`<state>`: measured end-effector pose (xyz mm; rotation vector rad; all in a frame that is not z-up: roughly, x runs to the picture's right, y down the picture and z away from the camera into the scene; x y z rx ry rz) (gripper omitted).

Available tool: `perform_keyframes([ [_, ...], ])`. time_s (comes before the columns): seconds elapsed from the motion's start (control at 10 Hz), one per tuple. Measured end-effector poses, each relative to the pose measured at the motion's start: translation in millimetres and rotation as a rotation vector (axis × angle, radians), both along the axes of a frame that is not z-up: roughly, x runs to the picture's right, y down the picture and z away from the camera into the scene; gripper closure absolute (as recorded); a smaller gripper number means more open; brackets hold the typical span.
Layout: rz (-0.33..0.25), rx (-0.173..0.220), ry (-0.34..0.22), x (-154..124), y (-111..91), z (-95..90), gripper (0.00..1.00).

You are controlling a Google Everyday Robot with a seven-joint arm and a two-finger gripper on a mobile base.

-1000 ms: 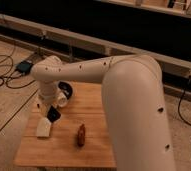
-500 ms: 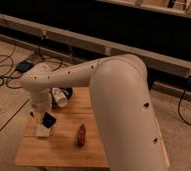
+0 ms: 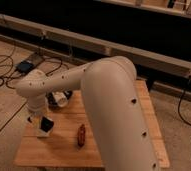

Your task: Place the eraser on the white sponge

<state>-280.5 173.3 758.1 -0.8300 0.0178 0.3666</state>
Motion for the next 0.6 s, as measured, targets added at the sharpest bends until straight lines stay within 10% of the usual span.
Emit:
perform_keyframes([
  [0.6,-0.059,0.002,0.018,-3.3,16.1,25.7,0.86],
])
